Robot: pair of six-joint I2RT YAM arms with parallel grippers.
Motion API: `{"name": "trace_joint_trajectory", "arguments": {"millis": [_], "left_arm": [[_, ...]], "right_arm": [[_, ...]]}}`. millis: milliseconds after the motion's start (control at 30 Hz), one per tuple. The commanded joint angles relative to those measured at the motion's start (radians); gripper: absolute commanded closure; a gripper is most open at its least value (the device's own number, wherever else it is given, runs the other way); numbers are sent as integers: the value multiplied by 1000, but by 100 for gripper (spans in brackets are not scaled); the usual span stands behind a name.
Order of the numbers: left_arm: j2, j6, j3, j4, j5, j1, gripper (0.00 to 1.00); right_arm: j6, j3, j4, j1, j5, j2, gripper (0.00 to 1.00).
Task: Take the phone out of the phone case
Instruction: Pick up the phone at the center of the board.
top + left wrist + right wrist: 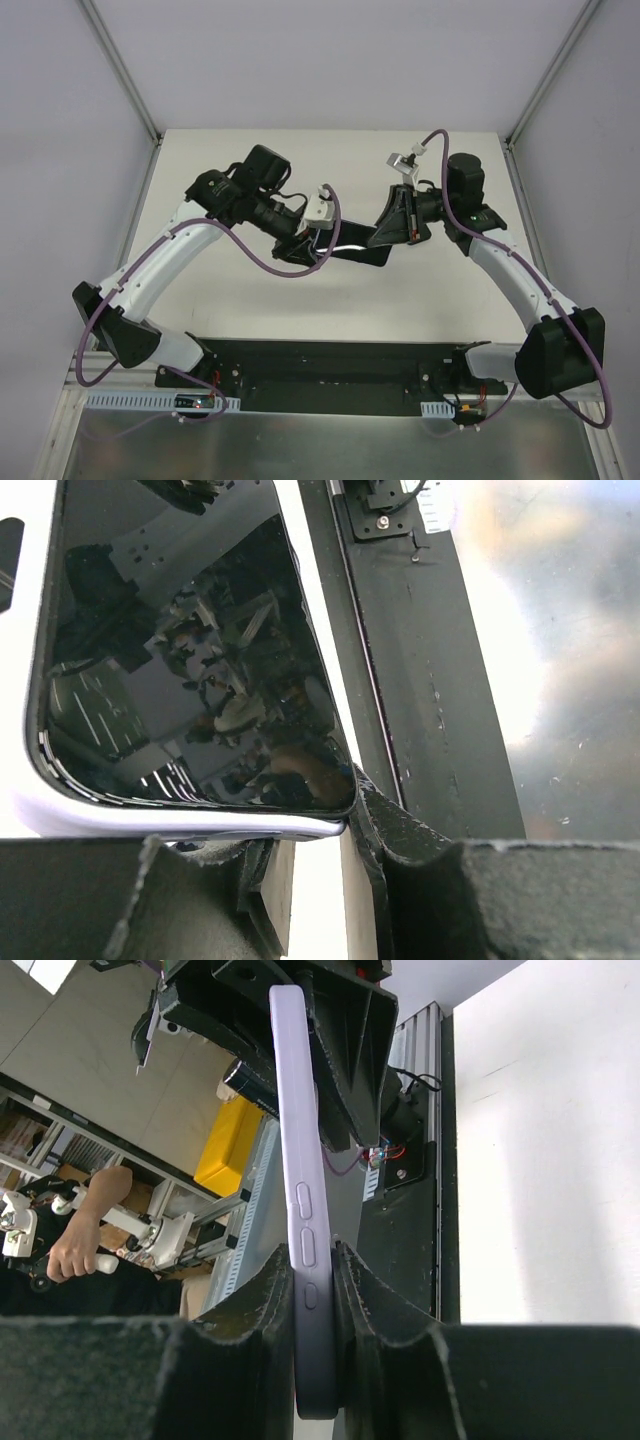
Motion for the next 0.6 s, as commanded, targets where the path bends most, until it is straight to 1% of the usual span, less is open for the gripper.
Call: {"name": "trace_joint_trajectory", "arguments": {"millis": [0, 200, 433, 567], "left_arm": [[9, 111, 96, 38, 72, -55, 100], [21, 144, 107, 44, -10, -56, 100], [13, 105, 104, 79, -103, -53, 100], [-5, 73, 87, 82, -128, -23, 99]], "right_arm": [[44, -9, 8, 14, 120, 26, 100], [47, -14, 8, 19, 103, 14, 100], [47, -14, 5, 23, 106, 0, 100], [36, -20, 5, 16, 115, -26, 100]]}}
